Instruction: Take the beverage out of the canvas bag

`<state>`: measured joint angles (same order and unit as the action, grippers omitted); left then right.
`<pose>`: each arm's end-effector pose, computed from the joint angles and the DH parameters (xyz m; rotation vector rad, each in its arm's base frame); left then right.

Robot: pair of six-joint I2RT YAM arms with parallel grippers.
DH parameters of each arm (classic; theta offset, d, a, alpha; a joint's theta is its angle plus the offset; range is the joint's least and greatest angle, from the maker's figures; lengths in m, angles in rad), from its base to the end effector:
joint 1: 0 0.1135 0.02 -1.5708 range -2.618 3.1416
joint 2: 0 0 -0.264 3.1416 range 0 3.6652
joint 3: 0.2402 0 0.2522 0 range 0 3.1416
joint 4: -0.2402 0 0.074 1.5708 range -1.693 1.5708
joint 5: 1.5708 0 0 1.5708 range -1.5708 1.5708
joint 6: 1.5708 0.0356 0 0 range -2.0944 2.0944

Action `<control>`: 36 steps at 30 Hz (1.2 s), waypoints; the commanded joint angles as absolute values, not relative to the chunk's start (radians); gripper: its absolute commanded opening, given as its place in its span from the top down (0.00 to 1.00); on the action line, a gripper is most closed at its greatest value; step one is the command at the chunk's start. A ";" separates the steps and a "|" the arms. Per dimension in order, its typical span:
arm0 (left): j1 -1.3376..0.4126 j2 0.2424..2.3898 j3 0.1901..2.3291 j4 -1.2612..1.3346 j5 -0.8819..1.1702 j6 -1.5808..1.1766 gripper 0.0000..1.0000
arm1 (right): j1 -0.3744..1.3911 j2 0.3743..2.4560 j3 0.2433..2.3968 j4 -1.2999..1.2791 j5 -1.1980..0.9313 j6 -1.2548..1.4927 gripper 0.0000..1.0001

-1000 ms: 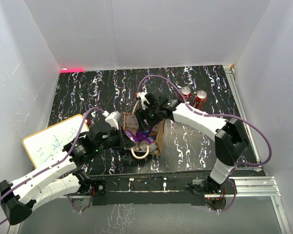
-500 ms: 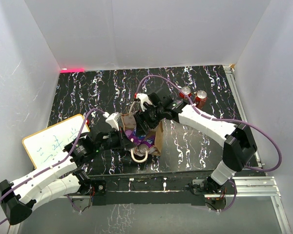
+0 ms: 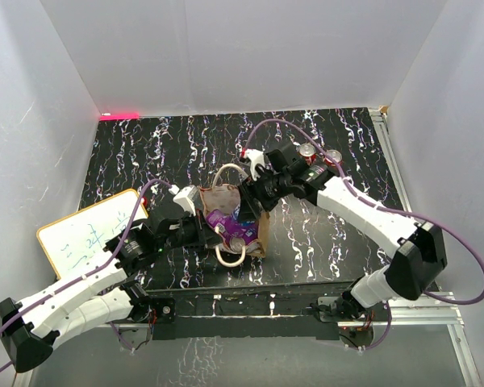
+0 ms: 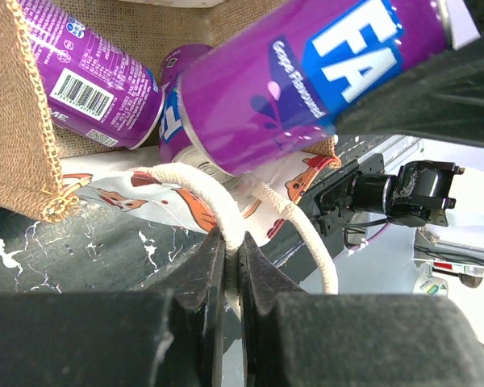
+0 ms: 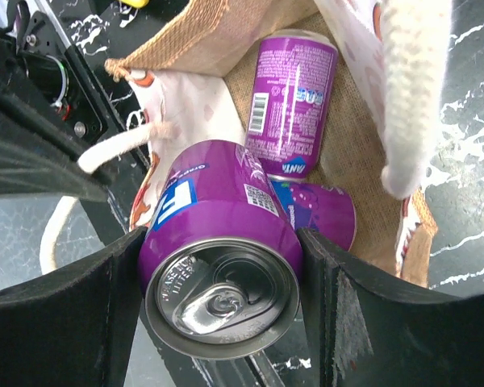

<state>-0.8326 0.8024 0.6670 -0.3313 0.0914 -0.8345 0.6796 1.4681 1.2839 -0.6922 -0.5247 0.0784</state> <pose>0.1222 -0.1391 0.2805 0.0608 2.2319 -1.0863 0.2313 0.2098 0.3097 -0.9794 2.3329 0.9654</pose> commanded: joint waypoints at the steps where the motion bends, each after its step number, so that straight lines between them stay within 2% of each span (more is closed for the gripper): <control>1: -0.830 0.791 0.664 -0.355 0.068 -0.828 1.00 | 0.686 1.350 1.298 -0.610 -0.511 0.097 0.92; 5: -0.829 0.795 0.670 -0.357 0.071 -0.825 1.00 | 0.687 1.278 1.328 -0.585 -0.352 0.137 0.92; 13: -0.830 0.806 0.684 -0.375 0.058 -0.807 1.00 | 0.687 1.102 1.378 -0.621 0.104 0.175 0.92; 20: -0.830 0.829 0.714 -0.399 0.049 -0.779 1.00 | 0.687 1.050 1.269 -0.746 0.631 0.266 0.92; 22: -0.830 0.835 0.727 -0.413 0.042 -0.767 0.97 | 0.675 1.073 1.214 -0.789 0.721 0.339 0.92; 26: -0.829 0.844 0.740 -0.423 0.029 -0.742 0.88 | 0.546 1.138 1.110 -0.779 0.657 0.425 0.92; 31: -0.830 0.866 0.754 -0.439 0.040 -0.724 0.88 | 0.322 1.207 1.044 -0.661 0.576 0.413 0.92; 36: -0.829 0.849 0.739 -0.432 0.064 -0.725 0.87 | 0.047 1.357 1.105 -0.618 0.426 0.421 0.92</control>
<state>-0.8326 0.8619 0.7219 -0.4061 0.0639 -0.7471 0.2047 1.2995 1.0084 -0.7773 0.4866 0.3927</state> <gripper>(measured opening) 0.123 0.687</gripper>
